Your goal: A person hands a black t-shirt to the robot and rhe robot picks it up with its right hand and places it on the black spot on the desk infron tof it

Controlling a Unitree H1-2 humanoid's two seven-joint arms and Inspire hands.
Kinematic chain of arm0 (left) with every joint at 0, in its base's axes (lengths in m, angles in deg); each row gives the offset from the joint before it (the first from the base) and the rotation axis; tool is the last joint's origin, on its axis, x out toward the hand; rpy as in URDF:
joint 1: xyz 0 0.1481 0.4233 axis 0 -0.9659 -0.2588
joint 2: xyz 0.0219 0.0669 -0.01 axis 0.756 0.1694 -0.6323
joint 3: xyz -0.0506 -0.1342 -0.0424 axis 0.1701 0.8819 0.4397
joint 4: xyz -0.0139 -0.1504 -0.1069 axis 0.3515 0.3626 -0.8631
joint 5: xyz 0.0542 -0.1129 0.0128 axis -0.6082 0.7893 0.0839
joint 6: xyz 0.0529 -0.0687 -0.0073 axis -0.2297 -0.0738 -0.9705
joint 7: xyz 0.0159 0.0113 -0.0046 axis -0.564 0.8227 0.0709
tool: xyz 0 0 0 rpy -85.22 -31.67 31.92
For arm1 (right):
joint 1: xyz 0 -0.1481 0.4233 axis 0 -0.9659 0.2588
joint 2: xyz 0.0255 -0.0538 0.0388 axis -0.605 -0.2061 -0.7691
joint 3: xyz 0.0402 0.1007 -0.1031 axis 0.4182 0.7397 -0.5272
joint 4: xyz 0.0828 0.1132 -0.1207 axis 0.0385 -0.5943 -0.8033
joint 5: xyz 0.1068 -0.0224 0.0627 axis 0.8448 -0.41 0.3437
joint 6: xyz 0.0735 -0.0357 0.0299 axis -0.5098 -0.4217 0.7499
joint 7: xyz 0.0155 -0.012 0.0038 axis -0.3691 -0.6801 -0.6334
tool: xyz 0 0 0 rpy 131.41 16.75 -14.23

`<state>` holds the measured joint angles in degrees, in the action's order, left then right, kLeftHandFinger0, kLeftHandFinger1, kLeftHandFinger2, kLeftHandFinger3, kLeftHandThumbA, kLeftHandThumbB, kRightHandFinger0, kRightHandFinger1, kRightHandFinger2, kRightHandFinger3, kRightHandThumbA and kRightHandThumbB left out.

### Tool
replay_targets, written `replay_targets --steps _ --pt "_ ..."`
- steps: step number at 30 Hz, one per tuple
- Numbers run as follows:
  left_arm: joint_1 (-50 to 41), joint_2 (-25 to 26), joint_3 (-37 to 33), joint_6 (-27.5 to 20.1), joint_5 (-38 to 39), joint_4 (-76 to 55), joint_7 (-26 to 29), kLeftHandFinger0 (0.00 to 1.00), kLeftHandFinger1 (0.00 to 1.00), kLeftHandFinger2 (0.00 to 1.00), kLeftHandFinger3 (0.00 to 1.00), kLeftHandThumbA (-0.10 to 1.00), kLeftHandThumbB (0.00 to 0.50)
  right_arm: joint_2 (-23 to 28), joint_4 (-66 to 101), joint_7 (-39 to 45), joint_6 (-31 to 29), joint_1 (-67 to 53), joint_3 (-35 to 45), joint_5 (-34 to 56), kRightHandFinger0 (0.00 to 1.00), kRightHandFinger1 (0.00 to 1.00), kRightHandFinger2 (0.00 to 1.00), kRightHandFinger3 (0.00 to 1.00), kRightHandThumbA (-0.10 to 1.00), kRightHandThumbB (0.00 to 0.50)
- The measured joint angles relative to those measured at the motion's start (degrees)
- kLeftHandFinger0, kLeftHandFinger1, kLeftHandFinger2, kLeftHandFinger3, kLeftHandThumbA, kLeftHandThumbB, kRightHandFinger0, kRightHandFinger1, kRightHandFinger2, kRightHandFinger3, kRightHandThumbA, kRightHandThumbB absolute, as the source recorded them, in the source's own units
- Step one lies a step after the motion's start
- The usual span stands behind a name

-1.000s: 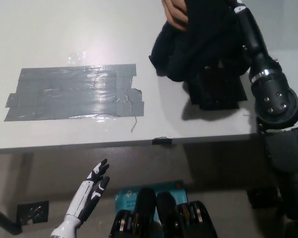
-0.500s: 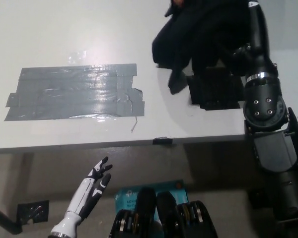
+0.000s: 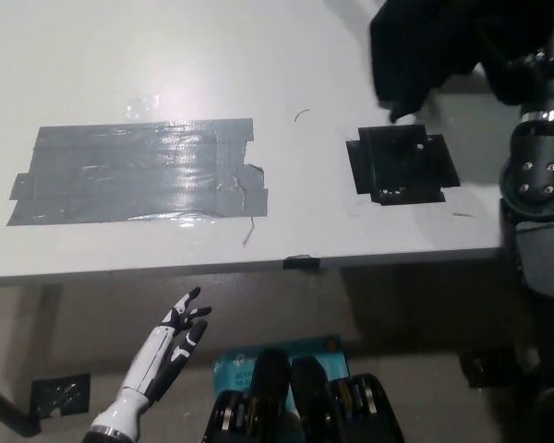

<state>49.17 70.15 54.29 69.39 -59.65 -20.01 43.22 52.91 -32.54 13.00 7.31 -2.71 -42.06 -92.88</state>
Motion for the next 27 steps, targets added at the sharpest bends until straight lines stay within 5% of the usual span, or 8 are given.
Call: replay_targets --steps 5,14,20,21,22,24,27 --pt "0.0 0.0 -0.1 0.1 -0.2 0.0 0.0 0.88 0.89 0.8 1.0 1.0 0.436 2.1 -7.3 -2.4 -2.5 1.5 -2.7 -1.8 0.04 0.5 0.92 0.99 -0.1 0.165" --pt "0.3 0.0 -0.2 0.2 -0.3 0.0 0.0 0.72 0.76 0.72 1.0 1.0 0.452 4.0 -20.1 -4.0 -6.3 1.7 -19.0 -10.6 0.0 0.47 0.9 0.91 -0.1 0.185" --pt "1.6 0.1 -0.3 0.4 -0.4 0.0 0.0 0.72 0.72 0.69 1.0 1.0 0.436 5.7 -22.6 -4.0 -7.8 1.7 -29.7 -17.2 0.0 0.42 0.84 0.72 -0.1 0.212" --pt "1.8 0.2 -0.4 0.4 -0.4 0.0 0.0 0.7 0.7 0.68 1.0 1.0 0.428 5.9 -22.9 -3.9 -7.9 1.7 -31.0 -17.9 0.0 0.47 0.88 0.72 -0.1 0.208" --pt "2.0 0.3 -0.5 0.4 -0.5 0.0 0.0 0.69 0.69 0.66 1.0 0.98 0.422 6.3 -23.4 -3.7 -8.0 1.7 -33.0 -19.1 0.06 0.56 0.98 0.76 -0.1 0.2" --pt "2.3 0.6 -0.8 0.4 -0.7 0.1 -0.1 0.67 0.67 0.65 1.0 0.96 0.416 7.2 -23.6 -1.9 -7.9 1.4 -35.3 -20.3 0.25 0.72 1.0 0.86 -0.1 0.189" --pt "2.5 1.0 -0.9 0.4 -0.9 0.3 -0.1 0.64 0.63 0.62 1.0 0.97 0.423 8.0 -23.3 1.7 -7.6 0.8 -36.5 -20.5 0.58 0.95 1.0 1.0 -0.1 0.282"
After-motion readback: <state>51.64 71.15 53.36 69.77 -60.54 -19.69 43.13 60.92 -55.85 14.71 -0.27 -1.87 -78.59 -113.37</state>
